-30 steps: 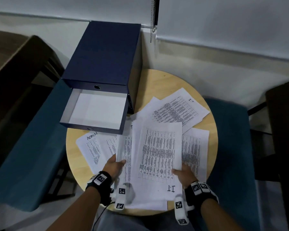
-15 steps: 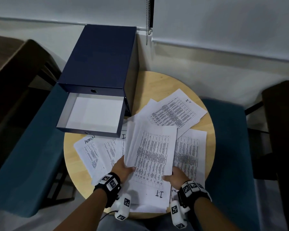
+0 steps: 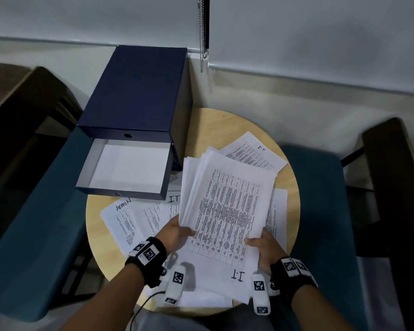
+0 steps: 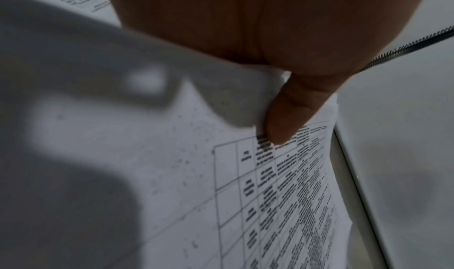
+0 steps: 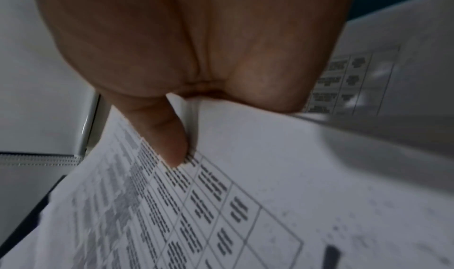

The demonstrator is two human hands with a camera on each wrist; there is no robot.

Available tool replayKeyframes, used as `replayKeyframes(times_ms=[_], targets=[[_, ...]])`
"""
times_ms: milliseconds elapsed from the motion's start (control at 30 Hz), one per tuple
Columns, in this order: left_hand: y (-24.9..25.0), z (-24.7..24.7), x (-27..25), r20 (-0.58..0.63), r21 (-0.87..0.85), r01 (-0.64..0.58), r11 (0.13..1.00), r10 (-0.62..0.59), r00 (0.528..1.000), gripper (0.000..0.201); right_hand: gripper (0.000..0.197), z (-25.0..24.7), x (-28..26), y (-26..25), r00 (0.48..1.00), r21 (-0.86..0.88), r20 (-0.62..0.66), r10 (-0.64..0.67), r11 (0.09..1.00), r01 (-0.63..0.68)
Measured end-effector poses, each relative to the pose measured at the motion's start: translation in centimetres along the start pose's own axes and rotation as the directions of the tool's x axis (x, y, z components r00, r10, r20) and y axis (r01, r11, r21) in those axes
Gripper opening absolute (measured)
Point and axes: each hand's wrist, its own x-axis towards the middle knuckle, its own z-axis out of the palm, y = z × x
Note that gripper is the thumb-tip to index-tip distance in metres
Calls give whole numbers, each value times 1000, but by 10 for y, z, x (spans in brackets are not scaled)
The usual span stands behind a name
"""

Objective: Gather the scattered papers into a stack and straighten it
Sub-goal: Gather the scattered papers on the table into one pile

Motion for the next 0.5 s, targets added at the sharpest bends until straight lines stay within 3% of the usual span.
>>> replayKeyframes(times_ms=[67,200,267,333,433,500], targets=[[1,12,2,0,52,0,999,0,1000,29,42,-1,-7,-3,1000,-59,-15,-10,998,9],[-15,25,7,-106,257,-1,966,29,994,28,33,-13,-7,5,993,-268,-94,-70,962,43],[-30,17,9,-216,324,12,946,61,975,29,32,-21,-3,12,977,-372,-183,-109,928,34],[-40,2,9,-369,380,61,923,91,925,30,35,-29,6,20,962,-453,-239,-131,891,9],[-51,-26,8,-574,536,220,815,161,803,43,44,-36,17,27,949,-532,-296,-103,843,-74],[-56,-33,7,-578,554,281,784,119,807,60,49,-39,23,31,948,-557,-310,-76,822,-117]])
